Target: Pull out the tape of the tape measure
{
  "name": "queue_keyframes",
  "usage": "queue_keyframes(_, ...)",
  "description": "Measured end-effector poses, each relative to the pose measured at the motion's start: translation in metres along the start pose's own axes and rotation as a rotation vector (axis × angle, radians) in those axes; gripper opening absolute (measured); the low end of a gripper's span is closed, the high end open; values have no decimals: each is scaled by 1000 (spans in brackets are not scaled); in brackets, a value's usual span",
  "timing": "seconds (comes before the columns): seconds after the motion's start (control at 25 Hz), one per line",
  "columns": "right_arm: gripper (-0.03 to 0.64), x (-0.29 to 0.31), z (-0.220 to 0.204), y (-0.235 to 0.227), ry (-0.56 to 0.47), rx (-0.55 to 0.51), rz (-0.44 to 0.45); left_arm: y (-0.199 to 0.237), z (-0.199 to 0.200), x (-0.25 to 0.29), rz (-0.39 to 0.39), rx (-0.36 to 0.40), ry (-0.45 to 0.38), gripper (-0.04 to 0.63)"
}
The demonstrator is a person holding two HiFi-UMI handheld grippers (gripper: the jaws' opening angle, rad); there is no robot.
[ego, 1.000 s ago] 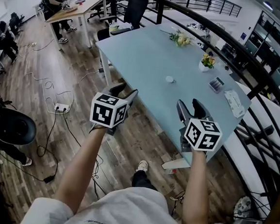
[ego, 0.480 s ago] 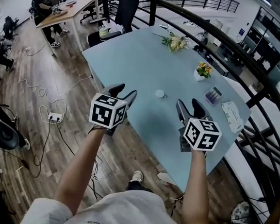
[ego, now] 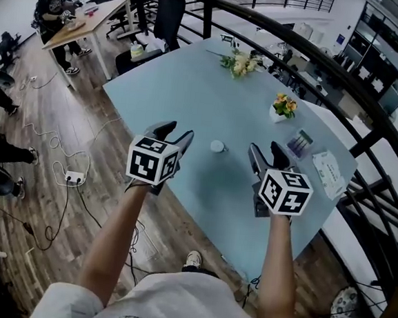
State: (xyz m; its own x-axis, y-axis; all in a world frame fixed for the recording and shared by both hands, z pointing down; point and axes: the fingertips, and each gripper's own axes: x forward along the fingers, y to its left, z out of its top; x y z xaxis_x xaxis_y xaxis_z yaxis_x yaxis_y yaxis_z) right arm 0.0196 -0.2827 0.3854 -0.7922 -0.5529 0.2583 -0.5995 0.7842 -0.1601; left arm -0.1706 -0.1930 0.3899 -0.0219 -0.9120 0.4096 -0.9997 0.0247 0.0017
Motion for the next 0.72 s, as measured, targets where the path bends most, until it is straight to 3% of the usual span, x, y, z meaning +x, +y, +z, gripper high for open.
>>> queue_keyframes(0.4, 249, 2, -6, -25, -6, 14, -53, -9, 11, 32, -50, 32, -14, 209)
queue_keyframes(0.72, 249, 3, -6, -42, -23, 39, -165, -16, 21, 71, -170, 69, -20, 209)
